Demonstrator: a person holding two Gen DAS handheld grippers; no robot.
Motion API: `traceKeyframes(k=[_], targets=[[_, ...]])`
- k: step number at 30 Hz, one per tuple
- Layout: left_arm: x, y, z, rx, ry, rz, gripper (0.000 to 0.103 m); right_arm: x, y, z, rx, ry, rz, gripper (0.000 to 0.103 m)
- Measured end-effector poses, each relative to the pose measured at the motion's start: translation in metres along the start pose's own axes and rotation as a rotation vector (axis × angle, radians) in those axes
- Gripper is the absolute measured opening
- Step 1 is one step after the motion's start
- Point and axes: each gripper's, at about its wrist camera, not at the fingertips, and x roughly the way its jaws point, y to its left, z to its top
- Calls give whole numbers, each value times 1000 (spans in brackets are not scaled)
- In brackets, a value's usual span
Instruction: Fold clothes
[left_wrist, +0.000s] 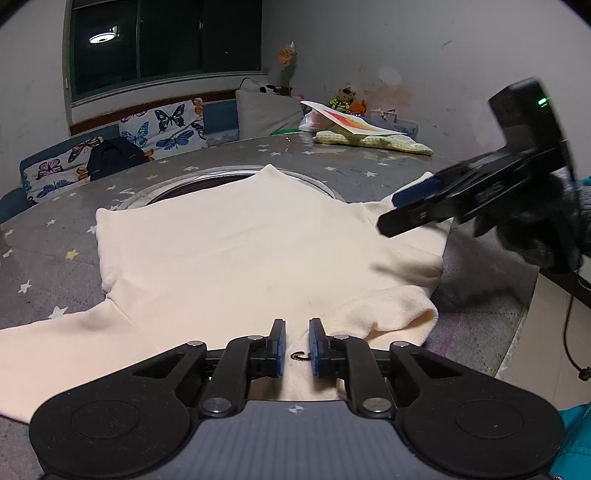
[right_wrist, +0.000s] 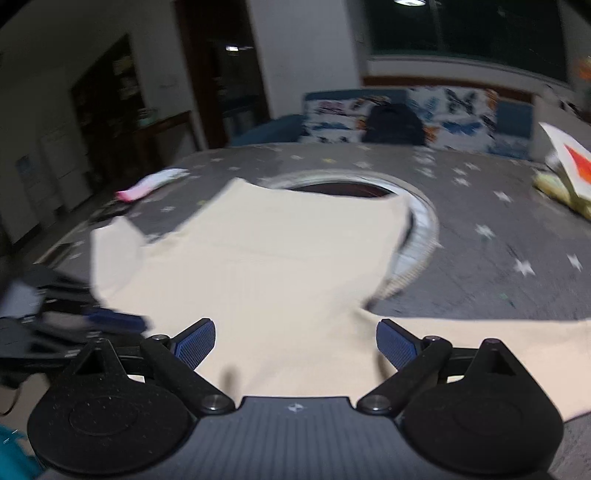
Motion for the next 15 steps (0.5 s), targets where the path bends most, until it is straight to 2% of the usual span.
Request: traceKeyframes(k=[4, 8, 12, 15], targets=[[0, 0, 1, -3, 4, -2, 16, 2, -14, -11, 42, 10, -62, 96], [3, 0, 3, 1, 8, -3, 19, -9, -15, -3, 41, -62, -106, 96], [3, -2, 2, 4, 9, 5, 21, 0, -21, 3, 2, -63, -279, 96], [3, -2, 2, 11, 6, 11, 22, 8, -33, -2, -16, -37, -375, 96]])
